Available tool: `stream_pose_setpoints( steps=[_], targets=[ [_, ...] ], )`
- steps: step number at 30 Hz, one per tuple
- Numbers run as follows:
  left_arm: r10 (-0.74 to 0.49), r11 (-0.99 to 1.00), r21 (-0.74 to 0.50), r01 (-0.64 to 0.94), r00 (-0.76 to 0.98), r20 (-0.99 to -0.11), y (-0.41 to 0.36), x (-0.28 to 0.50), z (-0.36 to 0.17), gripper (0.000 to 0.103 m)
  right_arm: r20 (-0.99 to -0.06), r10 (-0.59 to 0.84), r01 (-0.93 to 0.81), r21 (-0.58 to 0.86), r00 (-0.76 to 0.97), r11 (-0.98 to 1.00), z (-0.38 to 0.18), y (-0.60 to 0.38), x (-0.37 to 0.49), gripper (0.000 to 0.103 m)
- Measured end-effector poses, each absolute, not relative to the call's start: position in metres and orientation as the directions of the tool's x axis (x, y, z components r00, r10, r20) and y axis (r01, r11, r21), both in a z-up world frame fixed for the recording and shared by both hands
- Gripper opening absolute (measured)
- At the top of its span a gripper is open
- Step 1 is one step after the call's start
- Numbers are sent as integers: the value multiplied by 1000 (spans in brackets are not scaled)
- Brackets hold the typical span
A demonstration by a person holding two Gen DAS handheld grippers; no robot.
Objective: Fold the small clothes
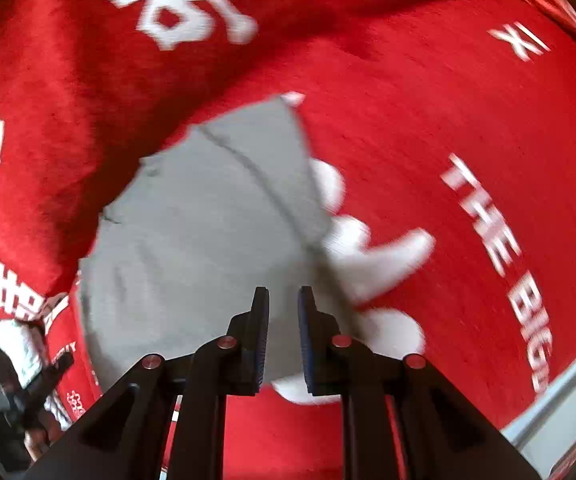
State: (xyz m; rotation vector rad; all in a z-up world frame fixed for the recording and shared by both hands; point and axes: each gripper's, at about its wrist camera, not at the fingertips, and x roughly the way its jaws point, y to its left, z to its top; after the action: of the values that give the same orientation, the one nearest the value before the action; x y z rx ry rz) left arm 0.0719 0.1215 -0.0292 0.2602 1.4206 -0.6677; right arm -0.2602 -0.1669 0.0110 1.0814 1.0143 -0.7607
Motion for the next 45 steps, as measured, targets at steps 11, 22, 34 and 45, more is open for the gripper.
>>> stream_pose_setpoints(
  steps=[11,22,34,45],
  targets=[
    [-355,728,-336,598,-90,-930,33,104,-65,37,-908,84,873,419,411,251,-47,-200,-213,14],
    [-294,839,-283,465,-51,-954,65,137,-79,37,-905,99,888,425,413,175,-42,-211,-235,12],
    [-169,829,-146,540,-7,-986,86,79,-18,37,-925,153,884,377,347,276,3,-191,-240,18],
    [-128,795,-86,600,27,-991,74,7,43,60,-928,200,846,369,314,385,48,-158,-231,35]
  ],
)
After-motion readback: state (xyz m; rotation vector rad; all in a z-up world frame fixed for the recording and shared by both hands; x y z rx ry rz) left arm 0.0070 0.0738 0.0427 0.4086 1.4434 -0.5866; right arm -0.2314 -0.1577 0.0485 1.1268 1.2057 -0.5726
